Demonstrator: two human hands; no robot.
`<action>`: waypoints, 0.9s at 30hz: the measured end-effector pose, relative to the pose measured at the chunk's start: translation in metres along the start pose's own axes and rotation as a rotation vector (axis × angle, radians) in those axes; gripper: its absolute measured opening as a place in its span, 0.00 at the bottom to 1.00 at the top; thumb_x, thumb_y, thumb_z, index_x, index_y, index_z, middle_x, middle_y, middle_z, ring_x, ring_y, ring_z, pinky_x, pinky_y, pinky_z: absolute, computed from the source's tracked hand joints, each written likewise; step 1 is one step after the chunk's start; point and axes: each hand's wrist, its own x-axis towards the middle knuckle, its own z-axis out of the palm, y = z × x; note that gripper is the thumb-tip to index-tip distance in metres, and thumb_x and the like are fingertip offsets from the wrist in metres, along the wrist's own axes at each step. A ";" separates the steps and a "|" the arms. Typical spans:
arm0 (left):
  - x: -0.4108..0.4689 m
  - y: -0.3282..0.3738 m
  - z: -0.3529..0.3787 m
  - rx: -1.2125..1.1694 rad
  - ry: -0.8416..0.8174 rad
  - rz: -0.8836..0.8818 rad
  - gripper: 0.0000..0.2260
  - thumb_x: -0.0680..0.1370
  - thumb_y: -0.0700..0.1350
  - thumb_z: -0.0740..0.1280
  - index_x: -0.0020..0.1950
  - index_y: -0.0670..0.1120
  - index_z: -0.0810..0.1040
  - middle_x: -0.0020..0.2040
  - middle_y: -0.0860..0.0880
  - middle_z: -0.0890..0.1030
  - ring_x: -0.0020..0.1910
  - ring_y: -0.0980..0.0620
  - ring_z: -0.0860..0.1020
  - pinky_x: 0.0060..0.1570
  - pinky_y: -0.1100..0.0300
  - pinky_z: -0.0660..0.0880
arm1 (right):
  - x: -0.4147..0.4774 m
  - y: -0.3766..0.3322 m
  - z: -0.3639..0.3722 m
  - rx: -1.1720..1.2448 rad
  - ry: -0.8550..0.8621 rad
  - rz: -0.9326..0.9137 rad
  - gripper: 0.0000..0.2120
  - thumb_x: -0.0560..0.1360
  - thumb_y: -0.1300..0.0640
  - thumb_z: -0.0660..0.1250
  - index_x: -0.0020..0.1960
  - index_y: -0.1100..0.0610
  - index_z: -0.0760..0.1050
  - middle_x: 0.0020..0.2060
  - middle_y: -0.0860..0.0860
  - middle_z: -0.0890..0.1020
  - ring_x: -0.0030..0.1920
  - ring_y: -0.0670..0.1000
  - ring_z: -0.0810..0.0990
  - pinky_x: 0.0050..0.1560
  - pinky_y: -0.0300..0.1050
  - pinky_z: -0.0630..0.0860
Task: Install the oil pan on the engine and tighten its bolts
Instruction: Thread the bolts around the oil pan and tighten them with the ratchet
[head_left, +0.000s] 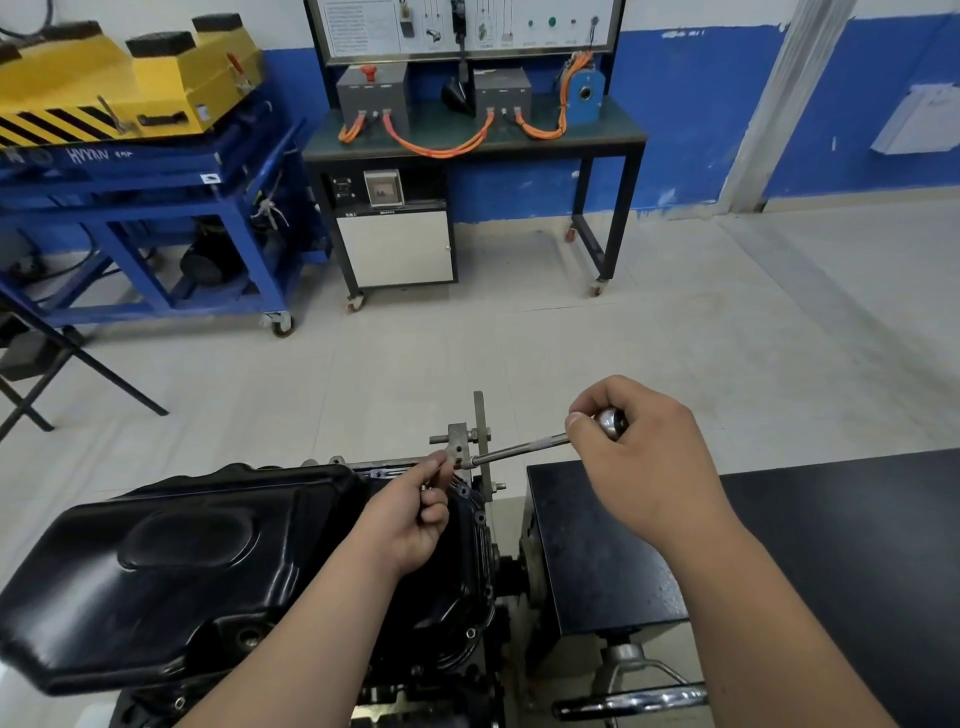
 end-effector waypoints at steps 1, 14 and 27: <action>0.001 0.000 0.000 0.018 0.008 0.002 0.06 0.79 0.41 0.60 0.49 0.43 0.76 0.33 0.48 0.78 0.18 0.60 0.63 0.14 0.70 0.56 | 0.000 0.000 0.000 0.002 -0.001 0.000 0.08 0.71 0.56 0.65 0.35 0.46 0.75 0.30 0.39 0.77 0.29 0.43 0.72 0.32 0.39 0.69; -0.010 -0.001 0.003 -0.050 -0.145 -0.107 0.10 0.72 0.37 0.59 0.52 0.41 0.75 0.43 0.45 0.76 0.18 0.60 0.62 0.13 0.70 0.56 | -0.004 -0.001 0.001 0.006 -0.018 0.005 0.08 0.72 0.55 0.65 0.35 0.46 0.75 0.29 0.40 0.77 0.28 0.42 0.72 0.31 0.38 0.67; -0.016 -0.012 0.009 -0.122 -0.103 -0.036 0.06 0.80 0.41 0.59 0.44 0.43 0.73 0.41 0.49 0.78 0.17 0.61 0.62 0.13 0.71 0.57 | -0.017 -0.008 0.006 -0.031 -0.043 -0.044 0.07 0.72 0.55 0.65 0.36 0.46 0.74 0.31 0.41 0.78 0.29 0.43 0.72 0.32 0.40 0.72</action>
